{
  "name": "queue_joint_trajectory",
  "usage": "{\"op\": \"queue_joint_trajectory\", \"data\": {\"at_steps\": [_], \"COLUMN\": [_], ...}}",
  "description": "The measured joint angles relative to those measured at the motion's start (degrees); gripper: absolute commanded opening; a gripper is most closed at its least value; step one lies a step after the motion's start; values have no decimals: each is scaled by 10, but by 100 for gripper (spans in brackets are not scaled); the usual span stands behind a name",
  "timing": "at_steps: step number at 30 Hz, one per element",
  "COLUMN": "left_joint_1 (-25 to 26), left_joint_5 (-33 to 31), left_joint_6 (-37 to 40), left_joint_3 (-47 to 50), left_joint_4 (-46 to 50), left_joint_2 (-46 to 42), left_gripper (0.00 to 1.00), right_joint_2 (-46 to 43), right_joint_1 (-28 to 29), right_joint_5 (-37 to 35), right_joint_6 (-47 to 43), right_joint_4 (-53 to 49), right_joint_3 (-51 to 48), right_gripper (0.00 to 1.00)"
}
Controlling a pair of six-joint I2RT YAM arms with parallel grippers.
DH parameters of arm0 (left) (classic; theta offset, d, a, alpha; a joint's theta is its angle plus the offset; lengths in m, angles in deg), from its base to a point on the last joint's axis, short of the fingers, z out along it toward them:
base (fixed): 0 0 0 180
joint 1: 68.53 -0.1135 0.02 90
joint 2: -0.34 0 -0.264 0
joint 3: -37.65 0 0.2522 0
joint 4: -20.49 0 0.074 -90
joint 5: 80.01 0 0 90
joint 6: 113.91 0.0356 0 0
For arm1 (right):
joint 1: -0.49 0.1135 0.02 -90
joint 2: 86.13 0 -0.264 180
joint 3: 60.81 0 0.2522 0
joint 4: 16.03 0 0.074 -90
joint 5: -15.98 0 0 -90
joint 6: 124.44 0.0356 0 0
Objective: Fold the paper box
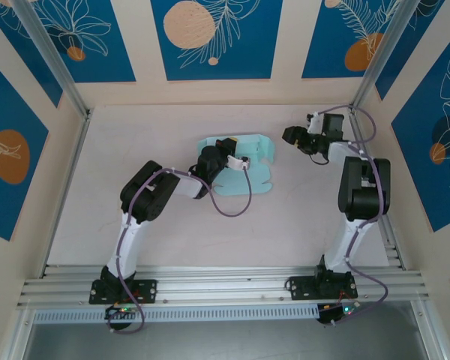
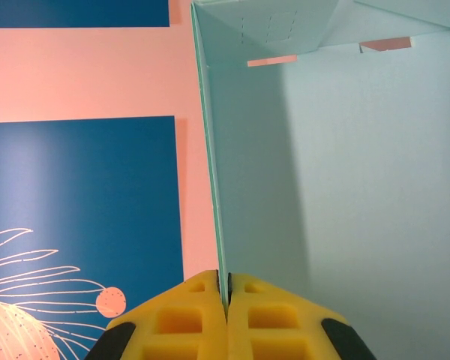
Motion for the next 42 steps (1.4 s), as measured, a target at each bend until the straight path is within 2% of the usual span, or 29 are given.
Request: {"op": "queue_joint_trajectory", "data": {"at_steps": [7,12,20,28,36,42], "left_joint_1": [0,0,2,3,3,3], "left_joint_5": [0,3,7,16,13,11], "left_joint_6": [0,0,0,-6,-6,-6], "left_joint_3": [0,5,47,92,90,85], "left_joint_4": [0,-2,-4,22,26,28], "left_joint_2": [0,-3,-33,-79,-79,-76], "left_gripper": [0,0,0,0,0,0], "right_joint_2": [19,18,2,-35,-37,-42], "right_joint_1": [40,61,95,127,132,143], "right_joint_5": [-6,-16,-46,-60,-60,-63], "right_joint_6": [-19,-20,-1,14,13,3], "right_joint_4": [-83,-91,-55,24,49,57], "right_joint_3": [32,25,-61,-141,-148,-149], "right_gripper": [65,65,65,65,66,70]}}
